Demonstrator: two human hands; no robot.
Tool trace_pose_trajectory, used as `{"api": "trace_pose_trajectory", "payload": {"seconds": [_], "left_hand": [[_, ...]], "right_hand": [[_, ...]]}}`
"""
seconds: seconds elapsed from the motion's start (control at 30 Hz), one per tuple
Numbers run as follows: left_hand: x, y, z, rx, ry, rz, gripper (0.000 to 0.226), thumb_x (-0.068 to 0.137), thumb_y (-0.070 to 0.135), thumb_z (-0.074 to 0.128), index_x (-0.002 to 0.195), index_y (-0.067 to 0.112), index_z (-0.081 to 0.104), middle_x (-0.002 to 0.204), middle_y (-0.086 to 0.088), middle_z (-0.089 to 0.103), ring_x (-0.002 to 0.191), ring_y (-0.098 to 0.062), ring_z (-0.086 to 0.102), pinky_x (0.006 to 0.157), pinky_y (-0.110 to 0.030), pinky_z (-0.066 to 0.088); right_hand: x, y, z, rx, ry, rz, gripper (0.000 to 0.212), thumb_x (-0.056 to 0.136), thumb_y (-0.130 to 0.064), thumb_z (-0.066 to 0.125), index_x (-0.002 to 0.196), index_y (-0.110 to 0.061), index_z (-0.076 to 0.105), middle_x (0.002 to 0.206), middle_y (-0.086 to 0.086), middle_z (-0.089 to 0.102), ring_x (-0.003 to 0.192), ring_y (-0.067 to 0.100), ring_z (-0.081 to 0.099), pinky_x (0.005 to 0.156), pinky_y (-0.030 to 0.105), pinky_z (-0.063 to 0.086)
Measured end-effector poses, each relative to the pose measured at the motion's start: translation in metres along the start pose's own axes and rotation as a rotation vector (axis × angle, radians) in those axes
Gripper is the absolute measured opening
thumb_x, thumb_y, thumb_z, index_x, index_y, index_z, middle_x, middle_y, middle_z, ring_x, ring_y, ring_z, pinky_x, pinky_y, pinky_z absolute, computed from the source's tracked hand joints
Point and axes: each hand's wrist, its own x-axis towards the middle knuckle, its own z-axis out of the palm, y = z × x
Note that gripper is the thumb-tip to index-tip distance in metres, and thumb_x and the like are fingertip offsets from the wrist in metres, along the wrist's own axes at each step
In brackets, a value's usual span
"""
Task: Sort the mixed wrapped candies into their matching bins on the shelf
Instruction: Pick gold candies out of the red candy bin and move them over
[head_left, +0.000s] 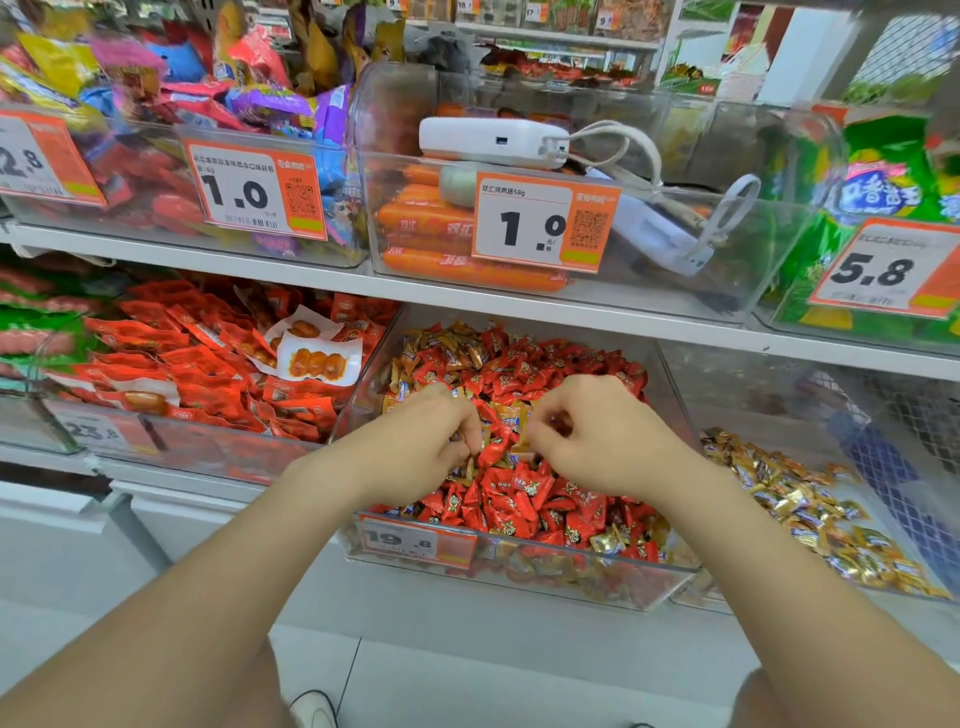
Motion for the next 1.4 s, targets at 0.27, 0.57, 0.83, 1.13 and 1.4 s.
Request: {"api": "trace_pose_trajectory", "payload": {"seconds": [0.27, 0.57, 0.83, 1.13, 1.4], "left_hand": [[0.004, 0.002, 0.001, 0.027, 0.011, -0.035, 0.006, 0.099, 0.026, 0.065, 0.098, 0.02, 0.065, 0.105, 0.012, 0.056, 0.102, -0.007, 0.049, 0.094, -0.032, 0.046], [0.008, -0.003, 0.008, -0.099, -0.045, 0.012, 0.048, 0.094, 0.034, 0.078, 0.128, 0.043, 0.046, 0.113, 0.018, 0.044, 0.11, -0.007, 0.05, 0.096, -0.032, 0.045], [0.017, -0.001, 0.007, -0.016, -0.134, -0.04, 0.047, 0.086, 0.037, 0.085, 0.119, 0.035, 0.051, 0.12, 0.007, 0.044, 0.112, -0.016, 0.049, 0.1, -0.041, 0.047], [0.022, 0.005, 0.006, 0.144, -0.14, -0.066, 0.035, 0.098, 0.03, 0.074, 0.115, 0.025, 0.044, 0.101, -0.005, 0.059, 0.084, -0.025, 0.062, 0.066, -0.038, 0.048], [0.005, 0.002, -0.008, -0.309, 0.125, -0.049, 0.012, 0.108, 0.024, 0.052, 0.108, 0.036, 0.057, 0.078, -0.003, 0.061, 0.052, -0.017, 0.043, 0.048, -0.031, 0.039]], "right_hand": [[-0.002, 0.004, -0.009, 0.13, 0.214, 0.081, 0.053, 0.106, -0.05, 0.049, 0.069, -0.012, 0.052, 0.055, 0.001, 0.057, 0.052, 0.019, 0.052, 0.055, 0.034, 0.039], [-0.009, 0.013, -0.018, -0.012, -0.032, -0.082, 0.03, 0.106, -0.023, 0.049, 0.12, -0.032, 0.074, 0.055, -0.009, 0.061, 0.052, 0.004, 0.058, 0.059, 0.021, 0.041], [-0.009, 0.009, -0.011, -0.238, -0.279, -0.054, 0.053, 0.096, -0.037, 0.062, 0.147, -0.048, 0.05, 0.107, -0.012, 0.043, 0.097, 0.013, 0.056, 0.09, 0.042, 0.055], [0.002, 0.015, 0.006, -0.369, -0.161, -0.011, 0.025, 0.104, -0.048, 0.059, 0.122, -0.032, 0.061, 0.119, 0.0, 0.054, 0.103, 0.027, 0.064, 0.076, 0.041, 0.053], [-0.001, 0.017, -0.013, 0.218, 0.084, 0.04, 0.027, 0.102, -0.046, 0.065, 0.09, -0.023, 0.074, 0.079, -0.003, 0.073, 0.065, 0.012, 0.061, 0.063, 0.032, 0.048]]}}
